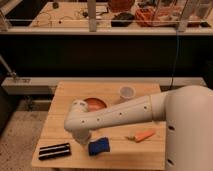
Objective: Push the eraser across the table
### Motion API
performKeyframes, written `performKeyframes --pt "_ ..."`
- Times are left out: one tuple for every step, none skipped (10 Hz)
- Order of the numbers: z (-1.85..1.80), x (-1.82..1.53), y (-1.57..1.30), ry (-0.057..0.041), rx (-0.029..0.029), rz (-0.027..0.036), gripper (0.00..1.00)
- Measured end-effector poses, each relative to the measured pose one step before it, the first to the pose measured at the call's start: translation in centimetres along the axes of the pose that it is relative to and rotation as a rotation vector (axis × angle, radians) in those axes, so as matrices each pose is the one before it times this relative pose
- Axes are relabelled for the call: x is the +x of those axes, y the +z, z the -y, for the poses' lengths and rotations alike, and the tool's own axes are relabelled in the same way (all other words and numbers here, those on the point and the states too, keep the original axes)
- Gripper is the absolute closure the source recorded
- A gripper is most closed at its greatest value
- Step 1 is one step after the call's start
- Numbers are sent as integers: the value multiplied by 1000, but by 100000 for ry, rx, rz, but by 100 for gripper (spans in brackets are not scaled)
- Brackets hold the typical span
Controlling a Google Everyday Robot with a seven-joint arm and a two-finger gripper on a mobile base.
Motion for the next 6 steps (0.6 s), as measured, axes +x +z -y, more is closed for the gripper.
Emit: performKeyframes --pt "26 -149 168 -405 32 225 96" --pt "185 -341 170 -884 323 192 96" --pt "248 -272 171 -633 163 -286 96" --pt "261 -253 138 -720 111 -215 96" --pt "188 -257 126 -573 242 199 96" --pt "-35 -216 263 -453 47 176 96"
